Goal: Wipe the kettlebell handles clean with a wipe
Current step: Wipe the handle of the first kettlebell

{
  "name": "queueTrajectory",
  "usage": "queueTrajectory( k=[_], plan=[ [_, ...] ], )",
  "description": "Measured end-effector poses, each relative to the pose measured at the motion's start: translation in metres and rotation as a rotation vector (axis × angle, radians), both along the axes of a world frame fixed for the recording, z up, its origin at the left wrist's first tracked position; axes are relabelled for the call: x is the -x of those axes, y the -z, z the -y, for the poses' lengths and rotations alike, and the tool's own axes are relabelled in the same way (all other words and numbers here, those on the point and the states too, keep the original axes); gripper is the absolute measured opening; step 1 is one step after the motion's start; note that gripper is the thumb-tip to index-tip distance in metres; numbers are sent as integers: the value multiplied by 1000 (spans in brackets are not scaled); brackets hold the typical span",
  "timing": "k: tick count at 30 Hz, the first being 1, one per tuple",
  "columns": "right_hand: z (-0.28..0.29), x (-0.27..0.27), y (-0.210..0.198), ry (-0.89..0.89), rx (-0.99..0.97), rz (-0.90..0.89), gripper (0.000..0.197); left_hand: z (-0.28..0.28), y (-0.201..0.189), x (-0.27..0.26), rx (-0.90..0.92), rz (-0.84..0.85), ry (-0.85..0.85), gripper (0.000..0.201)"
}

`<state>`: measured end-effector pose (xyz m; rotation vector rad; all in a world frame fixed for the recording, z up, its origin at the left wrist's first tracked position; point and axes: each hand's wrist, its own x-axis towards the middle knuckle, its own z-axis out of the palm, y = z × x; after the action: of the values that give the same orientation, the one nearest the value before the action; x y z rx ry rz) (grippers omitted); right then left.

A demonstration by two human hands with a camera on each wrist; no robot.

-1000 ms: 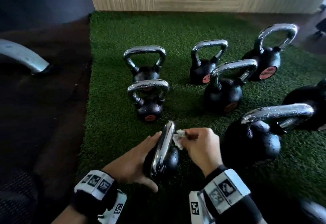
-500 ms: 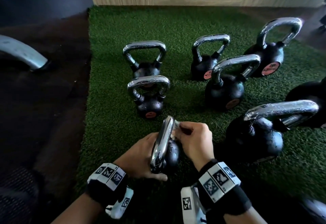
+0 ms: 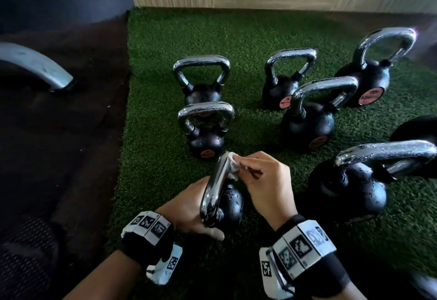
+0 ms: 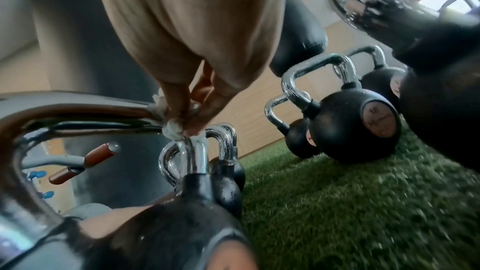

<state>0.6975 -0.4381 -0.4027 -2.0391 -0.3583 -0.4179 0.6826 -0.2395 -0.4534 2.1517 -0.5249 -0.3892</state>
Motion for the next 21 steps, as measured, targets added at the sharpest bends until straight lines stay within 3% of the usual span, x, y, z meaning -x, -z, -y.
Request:
queueTrajectory(
  k=[3, 7, 10, 14, 21],
  plan=[
    [3, -2, -11, -25, 65, 90, 22, 0, 1, -4, 8, 4, 19, 113],
    [-4, 19, -21, -244, 140, 132, 18, -7, 3, -8, 53, 42, 52, 91],
    [-15, 33, -24, -343, 175, 102, 19, -9, 0, -6, 93, 59, 77, 73],
    [-18, 30, -23, -277, 68, 24, 19, -9, 1, -6, 174, 4, 65, 74],
    [-17, 36, -7, -328, 59, -167, 17, -13, 3, -5, 108, -39, 74, 50]
  ],
)
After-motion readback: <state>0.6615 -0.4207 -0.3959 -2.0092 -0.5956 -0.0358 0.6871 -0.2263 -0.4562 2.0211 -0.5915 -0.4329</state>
